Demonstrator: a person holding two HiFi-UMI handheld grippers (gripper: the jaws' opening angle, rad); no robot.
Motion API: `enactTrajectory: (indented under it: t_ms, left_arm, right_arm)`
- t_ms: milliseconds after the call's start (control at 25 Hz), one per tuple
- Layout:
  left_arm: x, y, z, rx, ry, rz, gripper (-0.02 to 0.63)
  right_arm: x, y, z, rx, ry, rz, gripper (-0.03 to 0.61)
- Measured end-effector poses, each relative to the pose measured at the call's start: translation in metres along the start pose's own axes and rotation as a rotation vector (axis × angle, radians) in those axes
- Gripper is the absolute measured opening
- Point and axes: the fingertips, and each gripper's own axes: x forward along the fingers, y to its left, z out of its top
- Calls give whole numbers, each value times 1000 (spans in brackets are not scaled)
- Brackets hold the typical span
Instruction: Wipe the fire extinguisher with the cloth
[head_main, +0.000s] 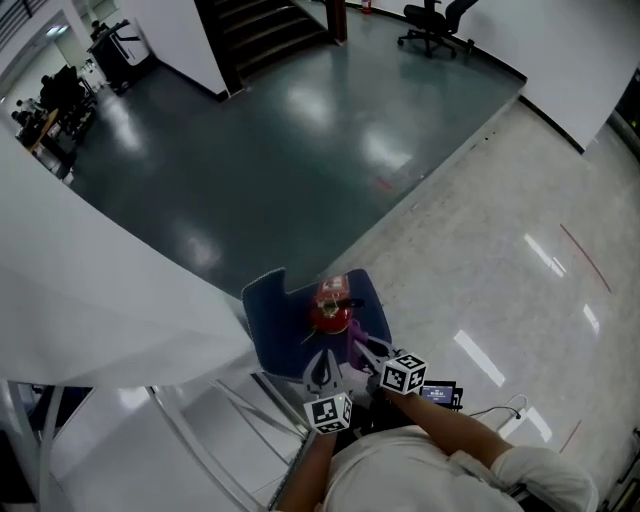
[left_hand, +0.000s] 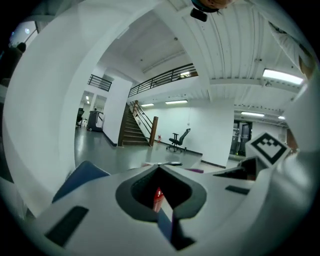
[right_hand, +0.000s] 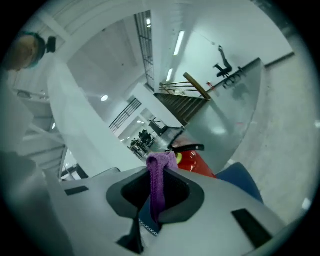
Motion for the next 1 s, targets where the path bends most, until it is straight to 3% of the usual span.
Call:
enactTrajectory:
  t_ms: [200,280,400,680,1000]
  left_arm:
    - [-15,-9,47,47,-61,0,5]
    - [-22,-14,66,43,-95,-3,5]
    - [-27,-21,79,39,-96,-16,5]
    - [-34,-21,72,0,-61,-11,5]
    - [-31,-29,74,8,-69,-36,5]
  right_arm:
    - [-36,66,48,-451,-35,56,49]
    - [-52,86,66,-538,-78,57,49]
    - [-71,97,77,-538,-93,61,49]
    - [-88,75,58,-513,-29,24,48]
    - [-85,82,63,-527,-48,53,49]
